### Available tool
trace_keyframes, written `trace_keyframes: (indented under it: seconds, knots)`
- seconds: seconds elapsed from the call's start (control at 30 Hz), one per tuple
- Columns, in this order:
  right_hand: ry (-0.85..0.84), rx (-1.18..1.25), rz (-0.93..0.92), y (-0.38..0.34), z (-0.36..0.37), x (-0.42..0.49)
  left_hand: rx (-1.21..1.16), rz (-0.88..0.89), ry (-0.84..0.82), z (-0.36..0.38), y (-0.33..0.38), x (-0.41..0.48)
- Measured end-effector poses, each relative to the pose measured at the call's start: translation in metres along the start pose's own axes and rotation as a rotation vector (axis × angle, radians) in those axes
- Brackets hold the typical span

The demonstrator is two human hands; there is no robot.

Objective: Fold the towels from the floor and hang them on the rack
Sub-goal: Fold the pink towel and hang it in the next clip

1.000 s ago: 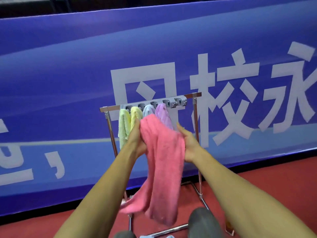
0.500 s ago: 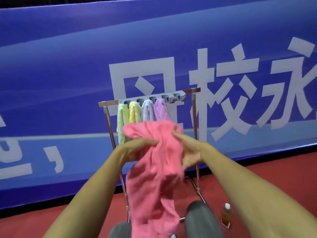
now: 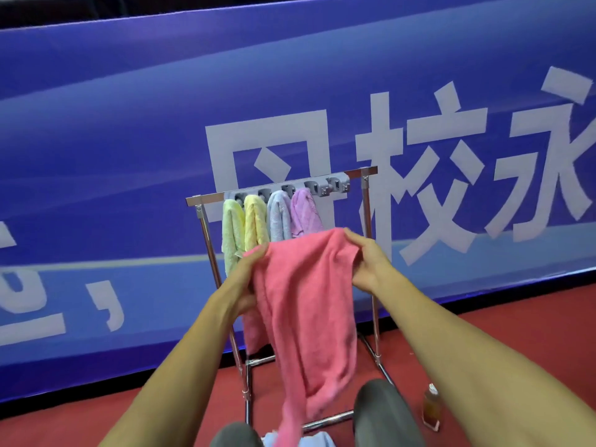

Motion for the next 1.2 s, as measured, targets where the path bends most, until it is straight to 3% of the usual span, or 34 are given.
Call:
trace_keyframes:
  seconds: [0.13, 0.23, 0.33, 0.4, 0.53, 0.63, 0.73, 0.83, 0.9, 1.03, 1.13, 1.2]
  knots:
    - [0.072, -0.230, 0.074, 0.001, -0.014, 0.009, 0.435, -0.104, -0.018, 0.004, -0.005, 0.000]
    - [0.193, -0.213, 0.023, -0.014, -0.038, 0.017, 0.409, -0.061, 0.150, -0.015, 0.015, -0.004]
    - [0.193, -0.485, 0.058, -0.029, -0.045, 0.018, 0.356, -0.107, 0.323, -0.044, 0.025, -0.007]
    - [0.200, -0.693, 0.127, -0.039, -0.044, 0.013, 0.302, -0.136, 0.370, -0.054, 0.026, -0.008]
    - [0.174, -0.861, 0.285, -0.056, -0.040, 0.007, 0.243, -0.140, 0.416, -0.059, 0.031, -0.007]
    - [0.189, -0.938, 0.256, -0.073, -0.040, 0.006, 0.359, -0.079, 0.474, -0.064, 0.044, -0.006]
    - [0.195, -0.865, 0.010, -0.093, -0.027, 0.007, 0.428, -0.011, 0.444, -0.066, 0.060, -0.006]
    - [0.249, -0.720, -0.177, -0.103, -0.026, 0.006, 0.444, 0.037, 0.134, -0.038, 0.061, -0.002]
    - [0.296, -0.607, -0.217, -0.101, -0.032, 0.007, 0.525, 0.086, 0.031, -0.021, 0.056, -0.004]
    - [0.319, -0.295, -0.145, -0.081, -0.043, 0.015, 0.646, 0.138, 0.286, -0.040, 0.046, 0.002]
    - [0.353, -0.205, -0.134, -0.073, -0.046, 0.012, 0.577, 0.040, 0.507, -0.070, 0.024, 0.009]
    - [0.381, -0.226, -0.147, -0.070, -0.046, 0.009, 0.549, -0.100, 0.536, -0.077, 0.005, 0.012]
Point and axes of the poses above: each hand's wrist, its own x-axis towards the middle knuckle, its own z-axis out of the palm, y = z × x, the point moved 9 cm from there along x, towards the middle knuckle, and after that the axes turned 5 degrees about -z, right-handed, at the moved point
